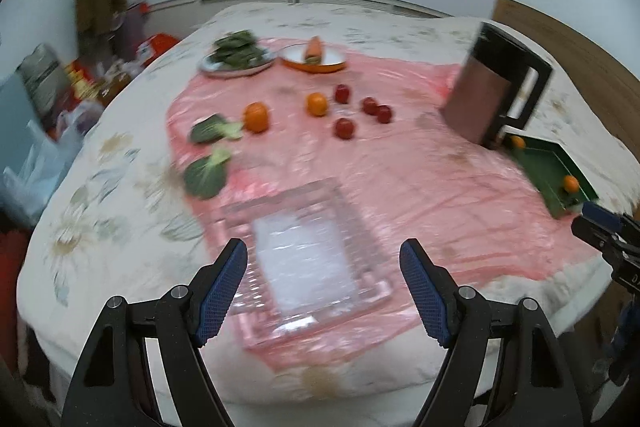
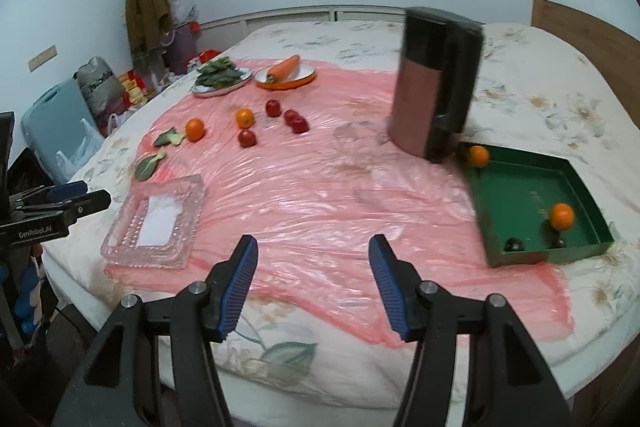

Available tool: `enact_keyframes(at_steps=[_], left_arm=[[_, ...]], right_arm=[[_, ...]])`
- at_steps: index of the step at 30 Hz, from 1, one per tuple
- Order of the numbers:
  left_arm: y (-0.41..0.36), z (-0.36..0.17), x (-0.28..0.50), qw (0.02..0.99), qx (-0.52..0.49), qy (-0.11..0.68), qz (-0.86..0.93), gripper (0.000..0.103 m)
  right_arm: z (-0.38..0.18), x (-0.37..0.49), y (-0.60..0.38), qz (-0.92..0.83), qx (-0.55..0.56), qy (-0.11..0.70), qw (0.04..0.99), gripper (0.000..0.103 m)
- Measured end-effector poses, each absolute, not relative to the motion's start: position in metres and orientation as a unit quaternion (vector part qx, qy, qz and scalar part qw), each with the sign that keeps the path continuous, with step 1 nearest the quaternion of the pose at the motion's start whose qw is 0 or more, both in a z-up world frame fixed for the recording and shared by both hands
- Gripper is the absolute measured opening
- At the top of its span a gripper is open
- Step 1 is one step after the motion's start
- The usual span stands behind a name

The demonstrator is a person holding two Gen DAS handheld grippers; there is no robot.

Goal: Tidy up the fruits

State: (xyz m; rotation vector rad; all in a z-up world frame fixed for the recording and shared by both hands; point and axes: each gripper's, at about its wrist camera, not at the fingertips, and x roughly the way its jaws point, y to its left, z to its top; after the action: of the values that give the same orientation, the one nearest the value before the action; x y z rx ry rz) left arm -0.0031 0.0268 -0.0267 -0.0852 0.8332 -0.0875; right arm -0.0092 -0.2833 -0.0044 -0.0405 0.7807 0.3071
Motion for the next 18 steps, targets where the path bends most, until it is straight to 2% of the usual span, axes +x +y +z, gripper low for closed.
enact_keyframes(at_steps=[5,18], left_arm=[[0.045,-0.037,0.000,0.911,-0.046,0.409,-0.011,0.065],[0.027,-0.055,0.077,0.895,-0.046,0.443,-0.014,0.065]], right_arm=[[-0.015,0.008,-0.266,0.168,-0.022,0.383,0.908,0.087],[-0.045,0.096,-0.240,0.211,-0.028,0.405,0.889,0.087]])
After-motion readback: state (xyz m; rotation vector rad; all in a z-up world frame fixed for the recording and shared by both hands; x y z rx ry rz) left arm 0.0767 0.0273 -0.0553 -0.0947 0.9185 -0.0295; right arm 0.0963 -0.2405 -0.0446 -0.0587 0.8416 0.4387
